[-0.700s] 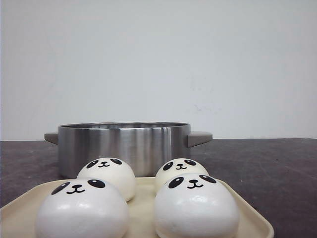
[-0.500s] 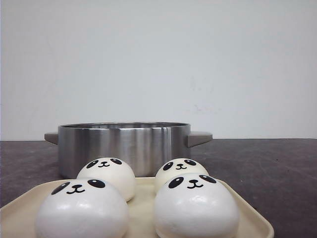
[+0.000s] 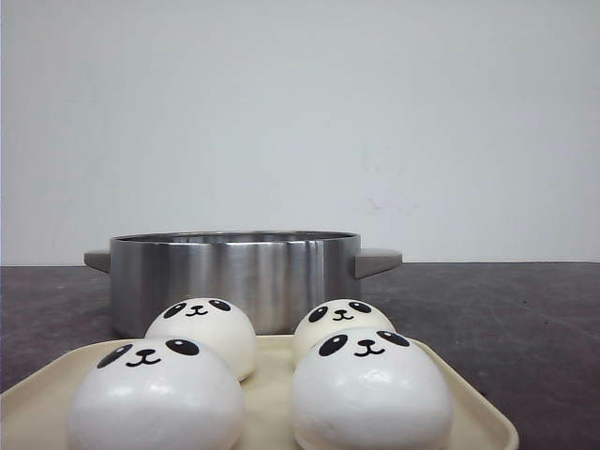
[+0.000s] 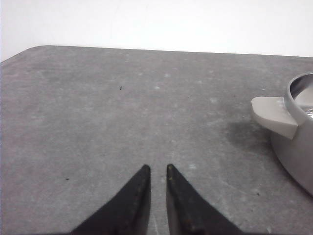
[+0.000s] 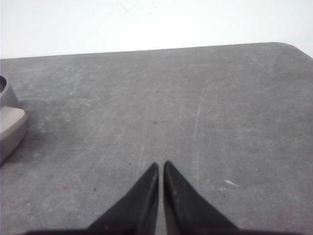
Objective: Steam buns
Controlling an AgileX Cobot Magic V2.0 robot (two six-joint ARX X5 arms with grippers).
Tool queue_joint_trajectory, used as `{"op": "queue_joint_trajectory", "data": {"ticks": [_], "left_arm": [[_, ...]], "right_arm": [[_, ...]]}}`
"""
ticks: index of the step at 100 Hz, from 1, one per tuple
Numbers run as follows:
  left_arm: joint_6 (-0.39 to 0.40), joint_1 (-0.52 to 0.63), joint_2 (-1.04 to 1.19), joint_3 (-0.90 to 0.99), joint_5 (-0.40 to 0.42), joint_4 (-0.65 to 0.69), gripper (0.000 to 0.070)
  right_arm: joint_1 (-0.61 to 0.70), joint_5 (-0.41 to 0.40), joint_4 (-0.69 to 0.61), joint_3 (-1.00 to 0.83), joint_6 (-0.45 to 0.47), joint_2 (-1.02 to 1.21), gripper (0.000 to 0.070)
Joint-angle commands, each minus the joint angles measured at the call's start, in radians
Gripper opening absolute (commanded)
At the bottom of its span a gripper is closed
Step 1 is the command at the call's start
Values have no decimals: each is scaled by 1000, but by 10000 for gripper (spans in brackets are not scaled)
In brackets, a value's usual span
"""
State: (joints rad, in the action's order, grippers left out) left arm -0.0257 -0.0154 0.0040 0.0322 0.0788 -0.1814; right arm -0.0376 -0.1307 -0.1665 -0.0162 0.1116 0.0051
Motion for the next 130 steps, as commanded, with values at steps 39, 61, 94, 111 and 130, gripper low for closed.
{"op": "queue_joint_trajectory", "data": {"ticks": [39, 61, 94, 111, 130], "left_arm": [[-2, -1, -1, -18, 0, -4, 16], [-2, -1, -1, -18, 0, -4, 16], [-44, -1, -1, -18, -6, 3, 17], [-336, -1, -1, 2, -101, 29, 10], [-435, -1, -1, 72, -169, 32, 11]], "right_arm": [[1, 0, 9, 4, -4, -2, 11], [1, 0, 10, 4, -4, -2, 11], [2, -51, 156, 3, 269, -2, 11], [2, -136, 415, 2, 455, -2, 6], [2, -197, 404, -89, 512, -2, 4]]}}
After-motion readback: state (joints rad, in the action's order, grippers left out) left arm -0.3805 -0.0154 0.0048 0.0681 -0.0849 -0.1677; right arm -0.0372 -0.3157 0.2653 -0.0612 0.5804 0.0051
